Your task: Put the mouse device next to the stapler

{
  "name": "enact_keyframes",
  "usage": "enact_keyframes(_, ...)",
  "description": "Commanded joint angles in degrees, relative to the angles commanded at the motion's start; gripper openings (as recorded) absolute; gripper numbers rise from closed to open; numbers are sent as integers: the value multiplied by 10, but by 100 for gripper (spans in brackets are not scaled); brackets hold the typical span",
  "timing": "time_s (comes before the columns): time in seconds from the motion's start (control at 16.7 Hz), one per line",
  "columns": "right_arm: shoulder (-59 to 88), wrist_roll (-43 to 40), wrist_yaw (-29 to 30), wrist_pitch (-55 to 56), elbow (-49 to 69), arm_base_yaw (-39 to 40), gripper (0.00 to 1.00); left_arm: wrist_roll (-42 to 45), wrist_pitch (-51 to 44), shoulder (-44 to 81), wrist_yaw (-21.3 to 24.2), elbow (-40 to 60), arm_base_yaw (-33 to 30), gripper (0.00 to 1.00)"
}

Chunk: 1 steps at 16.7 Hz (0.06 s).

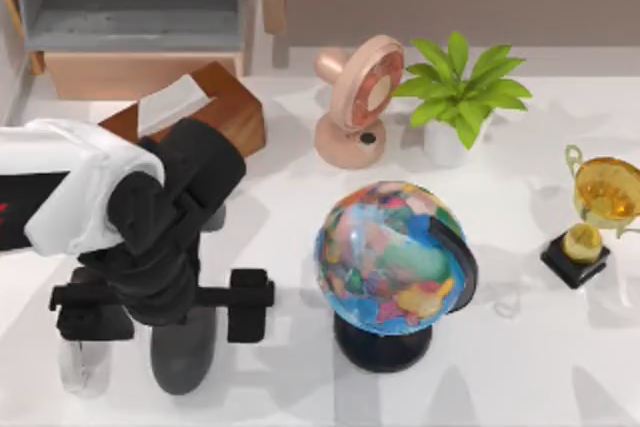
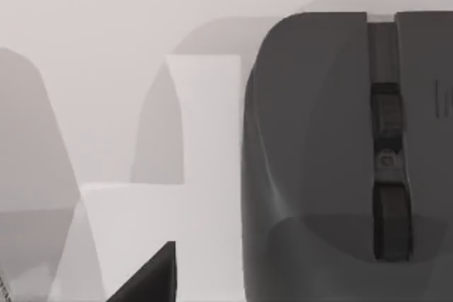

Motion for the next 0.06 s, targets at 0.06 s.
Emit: enact_keyframes(0.06,0,0,0,0,0,0,100,0,0,0,0,0,0,100)
